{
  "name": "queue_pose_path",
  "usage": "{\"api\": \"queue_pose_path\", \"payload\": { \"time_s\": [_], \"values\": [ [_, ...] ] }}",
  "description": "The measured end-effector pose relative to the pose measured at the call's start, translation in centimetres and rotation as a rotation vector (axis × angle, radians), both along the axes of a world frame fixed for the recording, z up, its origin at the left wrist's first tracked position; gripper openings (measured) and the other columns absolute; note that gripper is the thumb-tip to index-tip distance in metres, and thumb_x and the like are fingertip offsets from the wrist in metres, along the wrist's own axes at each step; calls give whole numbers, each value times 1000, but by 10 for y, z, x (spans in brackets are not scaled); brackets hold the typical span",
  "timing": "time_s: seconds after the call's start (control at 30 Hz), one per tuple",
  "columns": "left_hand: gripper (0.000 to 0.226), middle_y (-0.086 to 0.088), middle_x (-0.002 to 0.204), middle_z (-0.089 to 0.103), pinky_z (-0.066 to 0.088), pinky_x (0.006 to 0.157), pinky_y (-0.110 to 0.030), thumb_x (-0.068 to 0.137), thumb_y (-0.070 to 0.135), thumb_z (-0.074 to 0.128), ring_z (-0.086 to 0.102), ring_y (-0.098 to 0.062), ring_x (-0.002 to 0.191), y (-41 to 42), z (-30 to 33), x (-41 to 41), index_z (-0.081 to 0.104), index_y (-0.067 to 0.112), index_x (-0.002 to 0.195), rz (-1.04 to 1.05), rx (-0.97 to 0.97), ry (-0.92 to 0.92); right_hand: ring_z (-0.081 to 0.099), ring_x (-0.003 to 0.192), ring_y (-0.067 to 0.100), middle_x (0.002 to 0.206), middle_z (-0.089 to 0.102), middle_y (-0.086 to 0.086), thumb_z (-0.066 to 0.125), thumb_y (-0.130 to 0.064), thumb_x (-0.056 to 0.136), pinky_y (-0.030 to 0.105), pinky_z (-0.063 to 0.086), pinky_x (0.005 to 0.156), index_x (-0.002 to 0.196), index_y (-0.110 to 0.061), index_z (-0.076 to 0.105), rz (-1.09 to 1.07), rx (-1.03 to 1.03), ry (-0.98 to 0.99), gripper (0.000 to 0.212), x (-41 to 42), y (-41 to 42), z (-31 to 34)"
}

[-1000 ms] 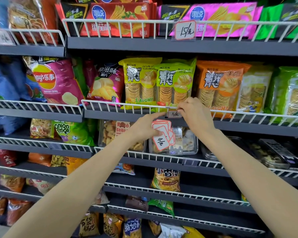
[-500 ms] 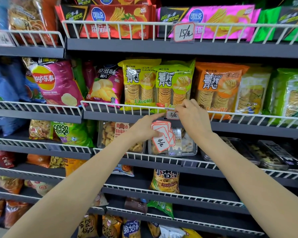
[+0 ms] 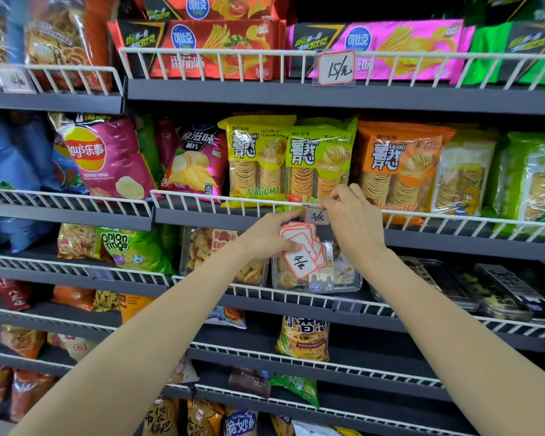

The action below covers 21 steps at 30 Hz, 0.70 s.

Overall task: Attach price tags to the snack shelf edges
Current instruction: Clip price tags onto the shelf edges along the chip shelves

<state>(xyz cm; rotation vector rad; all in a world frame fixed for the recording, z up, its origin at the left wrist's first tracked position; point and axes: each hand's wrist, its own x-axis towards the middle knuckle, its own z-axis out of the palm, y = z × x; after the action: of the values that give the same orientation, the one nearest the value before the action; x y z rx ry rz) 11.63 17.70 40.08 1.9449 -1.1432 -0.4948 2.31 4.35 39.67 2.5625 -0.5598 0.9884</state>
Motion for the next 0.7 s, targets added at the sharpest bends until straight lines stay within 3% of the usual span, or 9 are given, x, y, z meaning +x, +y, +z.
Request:
{"api": "queue_pose_path", "payload": {
  "time_s": [0.1, 0.17, 0.27, 0.4, 0.57, 0.7],
  "values": [
    [69, -8, 132, 55, 46, 100, -41, 83, 2, 65, 57, -24, 114, -1, -3, 0, 34, 14, 143, 24, -39, 10, 50, 97, 22, 100, 61, 5, 65, -7, 83, 28, 39, 52, 103, -12, 68, 11, 98, 8, 21, -3, -2, 0],
    [59, -10, 125, 61, 46, 99, -44, 82, 4, 66, 59, -24, 113, -2, -5, -1, 45, 12, 136, 77, -135, 35, 53, 98, 20, 104, 63, 2, 55, -21, 93, 29, 44, 65, 112, -16, 66, 123, 356, -87, 23, -13, 3, 2],
    [37, -10, 109, 67, 53, 91, -42, 82, 0, 66, 64, -26, 104, 0, -9, -7, 59, 12, 116, 163, -336, 220, 62, 82, 15, 93, 69, 1, 52, -27, 94, 23, 48, 67, 103, -14, 68, 304, 781, -147, 22, -25, 13, -2],
    [28, -10, 100, 69, 58, 78, -30, 80, -2, 66, 67, -23, 95, 1, -14, -18, 61, 14, 102, 176, -485, 436, 70, 75, 19, 89, 72, 9, 61, -21, 89, 39, 59, 68, 98, -7, 67, 439, 1280, -193, 17, -39, 26, -7],
    [21, -10, 103, 69, 58, 76, -26, 87, 5, 61, 68, -19, 90, 5, -18, -30, 62, 8, 107, 148, -541, 567, 70, 67, 13, 82, 72, 11, 68, -5, 82, 25, 57, 58, 95, -5, 67, 483, 1374, -345, 13, -46, 33, -12],
    [15, -14, 102, 70, 59, 71, -25, 93, 11, 52, 69, -22, 90, 10, -22, -34, 65, 7, 101, 206, -554, 568, 70, 67, 14, 71, 71, 3, 72, -6, 78, 34, 58, 66, 89, -11, 66, 469, 1345, -342, 14, -46, 37, -16]
  ]
}}
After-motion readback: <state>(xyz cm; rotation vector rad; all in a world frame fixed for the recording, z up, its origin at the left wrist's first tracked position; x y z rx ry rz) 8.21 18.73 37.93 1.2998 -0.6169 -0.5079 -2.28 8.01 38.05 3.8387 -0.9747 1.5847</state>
